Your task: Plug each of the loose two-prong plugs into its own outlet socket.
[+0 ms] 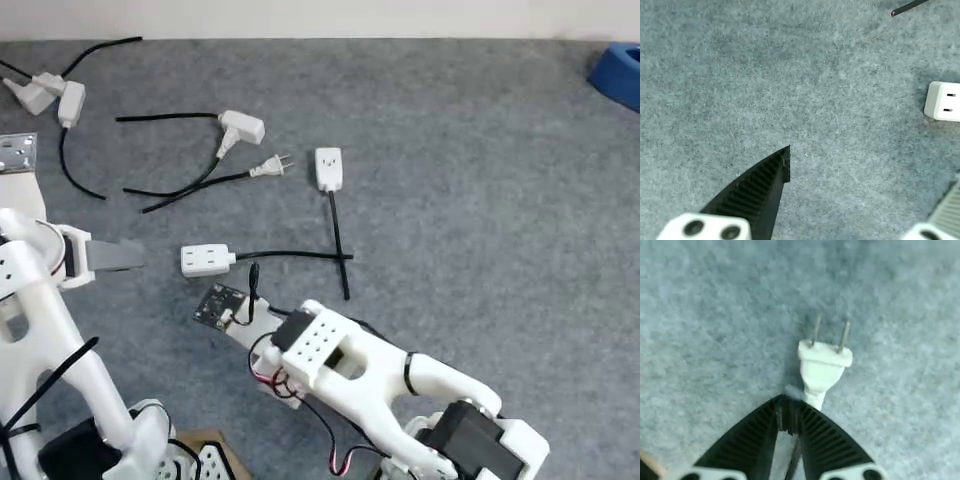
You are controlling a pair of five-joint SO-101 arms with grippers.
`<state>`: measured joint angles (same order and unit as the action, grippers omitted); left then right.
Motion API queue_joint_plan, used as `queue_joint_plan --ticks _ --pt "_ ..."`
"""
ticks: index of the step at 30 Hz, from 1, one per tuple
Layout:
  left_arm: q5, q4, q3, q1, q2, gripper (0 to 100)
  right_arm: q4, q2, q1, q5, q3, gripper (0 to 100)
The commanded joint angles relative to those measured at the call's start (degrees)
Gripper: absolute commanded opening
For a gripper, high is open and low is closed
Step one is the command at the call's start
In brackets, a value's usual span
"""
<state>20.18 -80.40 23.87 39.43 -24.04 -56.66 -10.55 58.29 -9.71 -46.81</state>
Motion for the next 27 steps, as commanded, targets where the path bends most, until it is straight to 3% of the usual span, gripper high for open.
queue_joint_plan --ticks 1,5,20,27 --pt "0.53 0.35 -3.12 0.66 0.13 46 -4.26 -0.13 -1.1 -0.09 3.82 1.3" --pt "0.53 0.35 -3.12 0.75 0.13 46 -9.45 -0.04 -1.27 -0.09 7.96 1.3" --pt "1.93 0.35 -3.12 0.84 0.13 46 -3.91 0.57 -1.1 -5.27 7.16 1.4" --pt "1.93 0.35 -3.12 0.84 0.13 46 -3.91 0.57 -1.01 -6.15 6.11 14.3"
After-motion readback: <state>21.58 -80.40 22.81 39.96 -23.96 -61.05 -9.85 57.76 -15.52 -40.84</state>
